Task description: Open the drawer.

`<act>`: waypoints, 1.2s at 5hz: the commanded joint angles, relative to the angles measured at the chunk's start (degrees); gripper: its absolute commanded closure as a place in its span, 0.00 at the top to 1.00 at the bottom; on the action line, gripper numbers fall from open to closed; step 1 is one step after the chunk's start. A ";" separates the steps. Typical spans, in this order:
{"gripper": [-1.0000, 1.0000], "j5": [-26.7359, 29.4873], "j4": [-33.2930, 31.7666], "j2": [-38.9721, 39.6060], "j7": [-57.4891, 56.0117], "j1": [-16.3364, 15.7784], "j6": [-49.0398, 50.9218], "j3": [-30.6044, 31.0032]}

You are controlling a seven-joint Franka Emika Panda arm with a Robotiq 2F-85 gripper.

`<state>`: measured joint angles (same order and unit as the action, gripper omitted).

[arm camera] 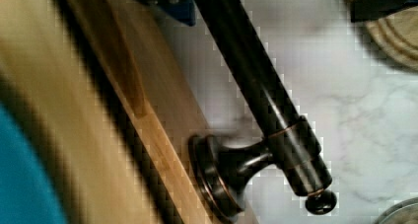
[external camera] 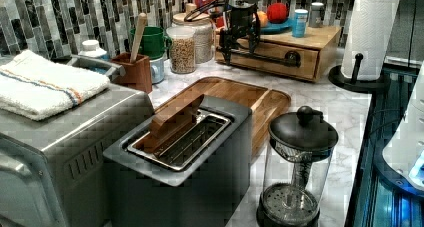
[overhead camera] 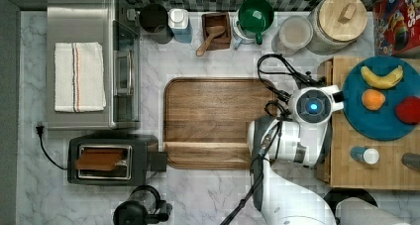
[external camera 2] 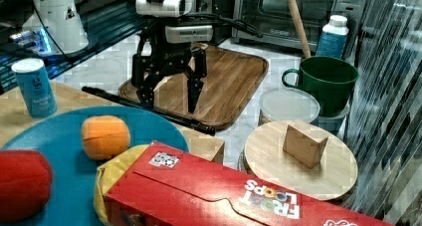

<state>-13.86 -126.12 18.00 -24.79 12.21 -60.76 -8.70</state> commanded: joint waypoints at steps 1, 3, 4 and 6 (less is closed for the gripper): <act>1.00 4.03 -4.14 -1.78 12.48 -14.99 2.76 13.25; 1.00 2.18 -4.72 -3.34 16.03 -16.09 4.26 14.01; 1.00 1.39 -3.98 -3.02 17.79 -16.65 4.46 13.77; 1.00 1.36 -3.40 -2.90 19.65 -15.89 3.93 14.26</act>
